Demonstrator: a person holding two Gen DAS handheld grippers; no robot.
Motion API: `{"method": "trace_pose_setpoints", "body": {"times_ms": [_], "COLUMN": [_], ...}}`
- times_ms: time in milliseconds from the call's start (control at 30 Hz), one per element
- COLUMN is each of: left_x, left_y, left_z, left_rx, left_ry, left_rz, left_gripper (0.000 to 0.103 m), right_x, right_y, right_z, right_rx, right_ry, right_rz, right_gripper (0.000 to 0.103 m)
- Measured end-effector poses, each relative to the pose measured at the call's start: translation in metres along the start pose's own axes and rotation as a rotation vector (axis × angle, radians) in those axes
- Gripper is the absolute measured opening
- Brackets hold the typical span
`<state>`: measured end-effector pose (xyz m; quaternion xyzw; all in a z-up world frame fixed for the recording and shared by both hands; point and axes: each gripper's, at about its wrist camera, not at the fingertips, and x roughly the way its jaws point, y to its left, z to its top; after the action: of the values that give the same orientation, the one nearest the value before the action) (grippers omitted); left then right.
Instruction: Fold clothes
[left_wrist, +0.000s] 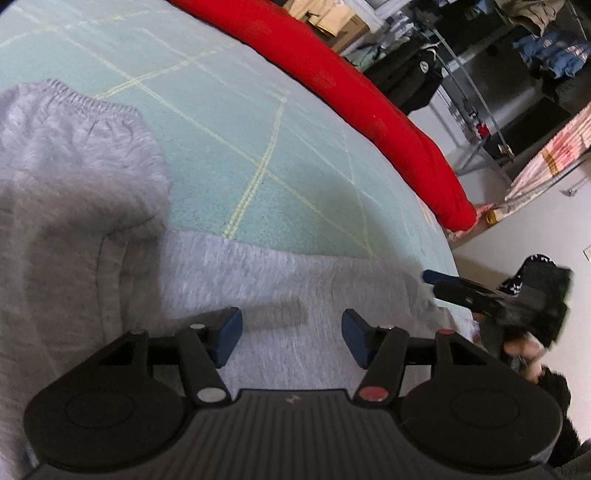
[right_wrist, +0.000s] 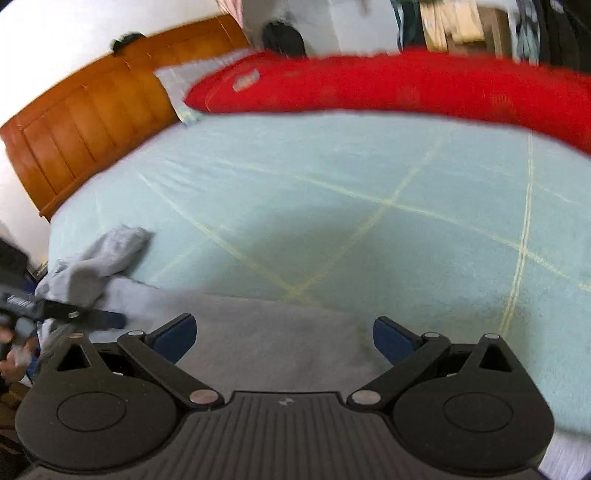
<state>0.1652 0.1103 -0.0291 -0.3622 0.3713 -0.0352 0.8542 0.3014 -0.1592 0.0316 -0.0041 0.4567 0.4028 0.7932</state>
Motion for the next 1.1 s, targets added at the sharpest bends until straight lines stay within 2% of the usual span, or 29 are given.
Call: {"method": "trace_pose_setpoints", "body": {"times_ms": [67, 133, 200, 333, 367, 467, 600, 667, 800, 867, 933, 1033, 1100], "left_x": [-0.002, -0.006, -0.01, -0.014, -0.016, -0.023, -0.013, 0.001, 0.033, 0.036, 0.03, 0.022, 0.022], "left_y": [-0.004, -0.005, -0.004, -0.005, -0.007, -0.014, -0.024, -0.023, -0.011, -0.012, -0.024, -0.041, -0.047], "left_z": [-0.003, -0.006, -0.008, -0.008, -0.007, -0.005, 0.001, 0.005, 0.013, 0.018, 0.02, 0.013, 0.006], "left_rx": [0.005, -0.001, -0.015, -0.029, -0.024, 0.001, 0.053, 0.061, 0.029, 0.011, 0.056, 0.156, 0.211], "left_ry": [-0.007, -0.016, -0.027, -0.055, -0.064, -0.089, -0.076, -0.052, -0.003, -0.014, -0.024, -0.034, -0.028], "left_rz": [0.013, 0.022, 0.018, 0.037, 0.035, 0.015, -0.049, -0.05, -0.006, -0.005, 0.021, 0.064, 0.096], "left_gripper": [0.061, 0.062, 0.064, 0.064, 0.064, 0.066, 0.071, 0.071, 0.071, 0.071, 0.071, 0.072, 0.075], "right_x": [0.007, 0.015, 0.017, 0.022, 0.02, -0.002, -0.033, -0.04, -0.01, 0.009, -0.003, -0.045, -0.062], "right_y": [-0.014, -0.023, -0.023, -0.018, -0.018, -0.014, 0.002, 0.009, 0.006, 0.0, 0.011, 0.021, 0.018], "right_z": [0.012, 0.015, 0.019, 0.038, 0.043, 0.046, 0.023, 0.005, -0.021, -0.027, -0.026, -0.043, -0.061], "right_rx": [0.011, 0.028, 0.047, 0.003, 0.01, -0.026, -0.11, -0.142, -0.118, -0.087, -0.079, -0.068, -0.02], "right_ry": [0.035, 0.082, 0.096, -0.008, -0.035, -0.117, -0.102, -0.071, -0.042, -0.045, -0.082, -0.167, -0.185], "right_rz": [0.008, 0.104, 0.266, 0.387, 0.389, 0.291, 0.244, 0.233, 0.11, 0.055, 0.027, -0.024, -0.062], "right_gripper": [0.103, 0.103, 0.103, 0.103, 0.103, 0.103, 0.103, 0.103, 0.103, 0.103, 0.103, 0.103, 0.103]}}
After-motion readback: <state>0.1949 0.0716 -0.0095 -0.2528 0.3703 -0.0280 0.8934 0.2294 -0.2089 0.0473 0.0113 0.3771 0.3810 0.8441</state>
